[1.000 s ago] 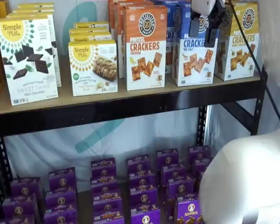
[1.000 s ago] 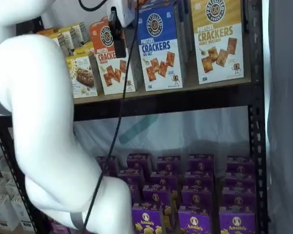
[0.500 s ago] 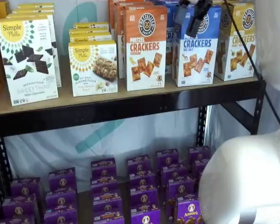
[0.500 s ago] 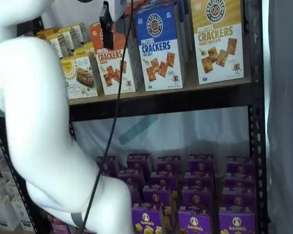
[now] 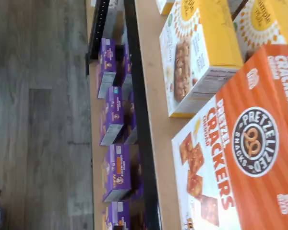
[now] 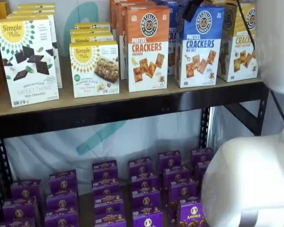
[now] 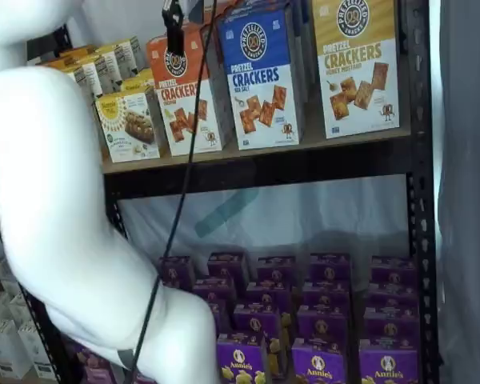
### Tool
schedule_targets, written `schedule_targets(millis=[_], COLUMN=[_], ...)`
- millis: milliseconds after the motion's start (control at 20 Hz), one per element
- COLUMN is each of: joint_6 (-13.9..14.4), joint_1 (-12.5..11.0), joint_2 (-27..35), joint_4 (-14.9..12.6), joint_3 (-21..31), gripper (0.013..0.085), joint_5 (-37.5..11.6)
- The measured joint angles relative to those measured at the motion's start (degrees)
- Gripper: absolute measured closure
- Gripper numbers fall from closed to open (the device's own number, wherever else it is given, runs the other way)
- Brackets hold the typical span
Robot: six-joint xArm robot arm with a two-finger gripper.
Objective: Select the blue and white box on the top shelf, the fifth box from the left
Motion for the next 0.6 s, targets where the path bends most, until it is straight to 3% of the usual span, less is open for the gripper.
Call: schedule_targets(millis=[300, 600], joint_6=[-1.6, -2.7], joint_1=[-3.0, -3.1], joint_2=[1.0, 3.5], joint_4=[2.1, 1.1], joint_3=[-1.9, -3.6], gripper=[0.0130, 0.0130], joint_5=[-1.4, -3.4])
